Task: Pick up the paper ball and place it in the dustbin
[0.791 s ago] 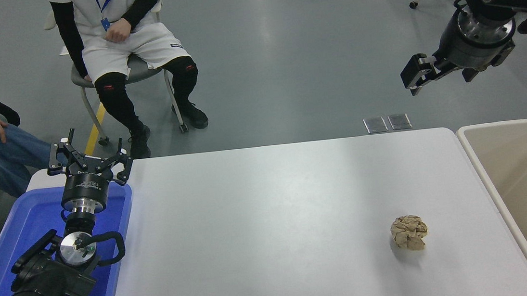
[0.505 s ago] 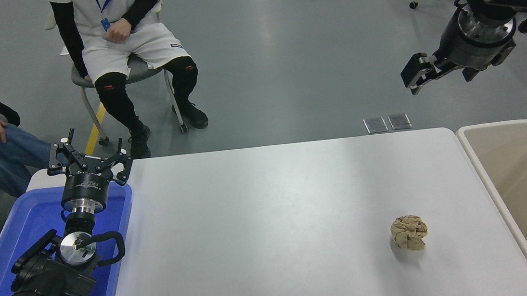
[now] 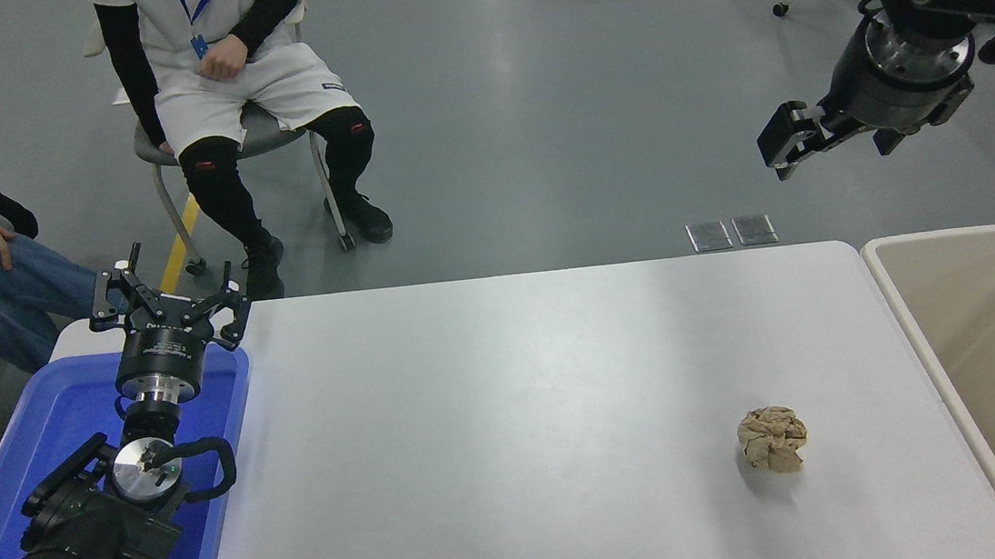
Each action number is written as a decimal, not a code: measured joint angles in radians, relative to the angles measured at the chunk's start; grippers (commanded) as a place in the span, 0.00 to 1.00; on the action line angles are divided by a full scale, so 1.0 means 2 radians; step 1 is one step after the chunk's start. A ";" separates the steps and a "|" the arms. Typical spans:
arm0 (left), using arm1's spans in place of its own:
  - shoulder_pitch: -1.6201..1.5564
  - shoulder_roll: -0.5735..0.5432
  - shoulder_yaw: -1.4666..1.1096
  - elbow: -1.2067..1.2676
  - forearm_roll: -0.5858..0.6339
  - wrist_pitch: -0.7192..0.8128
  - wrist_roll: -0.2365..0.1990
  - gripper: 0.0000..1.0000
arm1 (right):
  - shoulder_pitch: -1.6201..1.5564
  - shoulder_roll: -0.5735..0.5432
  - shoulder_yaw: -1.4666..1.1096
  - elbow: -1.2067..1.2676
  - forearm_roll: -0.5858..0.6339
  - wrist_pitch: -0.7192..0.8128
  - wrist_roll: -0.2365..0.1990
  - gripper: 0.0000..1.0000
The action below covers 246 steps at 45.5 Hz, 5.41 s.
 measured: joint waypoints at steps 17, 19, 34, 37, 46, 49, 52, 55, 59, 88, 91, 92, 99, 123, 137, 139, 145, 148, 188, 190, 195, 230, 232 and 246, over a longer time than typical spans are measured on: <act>0.000 0.000 0.000 0.000 0.000 0.000 0.000 0.99 | -0.001 -0.004 -0.009 0.000 0.000 0.000 0.000 1.00; 0.000 0.000 0.000 0.000 0.000 0.000 0.000 0.99 | -0.001 -0.004 -0.011 0.001 0.001 0.000 0.000 1.00; 0.000 0.000 0.000 0.000 0.000 -0.001 0.000 0.99 | 0.013 -0.006 -0.049 0.002 0.070 0.000 0.002 1.00; 0.000 0.000 0.000 0.000 0.000 -0.001 0.000 0.99 | 0.019 -0.008 -0.059 0.002 0.079 0.000 0.003 1.00; 0.000 0.000 0.000 0.000 0.000 -0.001 0.000 0.99 | 0.025 -0.011 -0.078 0.005 0.111 0.000 0.003 1.00; 0.000 0.000 0.000 0.000 0.000 -0.001 0.000 0.99 | 0.023 -0.013 -0.081 0.005 0.119 0.000 0.003 1.00; 0.000 0.000 0.000 0.000 0.000 -0.001 0.000 0.99 | 0.014 -0.014 -0.082 0.006 0.124 0.000 0.003 1.00; 0.000 0.000 0.000 0.000 0.000 -0.001 0.000 0.99 | 0.005 -0.016 -0.082 0.006 0.128 0.000 0.003 1.00; 0.000 0.000 0.000 0.000 0.000 -0.001 0.000 0.99 | -0.010 -0.018 -0.078 0.006 0.131 0.000 0.003 1.00; 0.000 0.000 0.000 0.000 0.000 -0.001 0.000 0.99 | -0.166 -0.017 0.017 0.001 0.073 0.000 0.002 1.00; 0.000 0.000 0.000 0.000 0.000 -0.001 0.000 0.99 | -0.180 -0.017 0.025 0.000 0.064 0.000 0.002 1.00; 0.000 0.000 0.000 0.000 0.000 -0.001 0.000 0.99 | -0.186 -0.017 0.028 0.000 0.059 0.000 0.002 1.00; 0.000 0.000 0.000 0.000 0.000 -0.001 0.000 0.99 | -0.221 -0.016 0.049 -0.005 0.036 0.000 0.002 1.00; 0.000 0.000 0.000 0.000 0.000 -0.001 0.000 0.99 | -0.334 0.009 0.097 -0.065 0.007 -0.013 0.002 1.00; 0.000 0.000 0.000 0.000 0.000 -0.001 0.000 0.99 | -0.360 0.016 0.108 -0.072 0.009 -0.065 0.002 1.00; 0.000 0.000 0.000 0.000 0.000 -0.001 0.000 0.99 | -0.363 0.016 0.111 -0.073 0.010 -0.075 0.002 1.00; 0.000 0.000 0.000 0.000 0.000 -0.001 0.000 0.99 | -0.371 0.018 0.117 -0.073 0.011 -0.097 0.002 1.00; 0.000 0.000 0.000 0.000 0.000 -0.001 0.000 0.99 | -0.375 0.018 0.120 -0.073 0.012 -0.107 0.002 1.00; 0.000 0.000 0.000 0.000 0.000 -0.001 0.000 0.99 | -0.405 0.024 0.132 -0.074 0.012 -0.159 0.002 1.00; 0.000 0.000 0.000 0.000 0.000 -0.001 0.000 0.99 | -0.406 0.025 0.132 -0.074 0.012 -0.162 0.002 1.00; 0.000 0.000 0.000 0.000 0.000 -0.001 0.000 0.99 | -0.409 0.027 0.133 -0.074 0.012 -0.170 0.002 1.00; 0.000 0.000 0.000 0.000 0.000 -0.001 0.000 0.99 | -0.432 0.036 0.135 -0.075 0.005 -0.217 0.002 0.89; 0.000 0.000 0.000 0.000 0.000 -0.001 0.000 0.99 | -0.433 0.036 0.135 -0.074 0.005 -0.221 0.002 0.84; 0.000 0.000 0.000 0.000 0.000 -0.001 0.000 0.99 | -0.437 0.037 0.134 -0.071 0.011 -0.237 0.002 0.03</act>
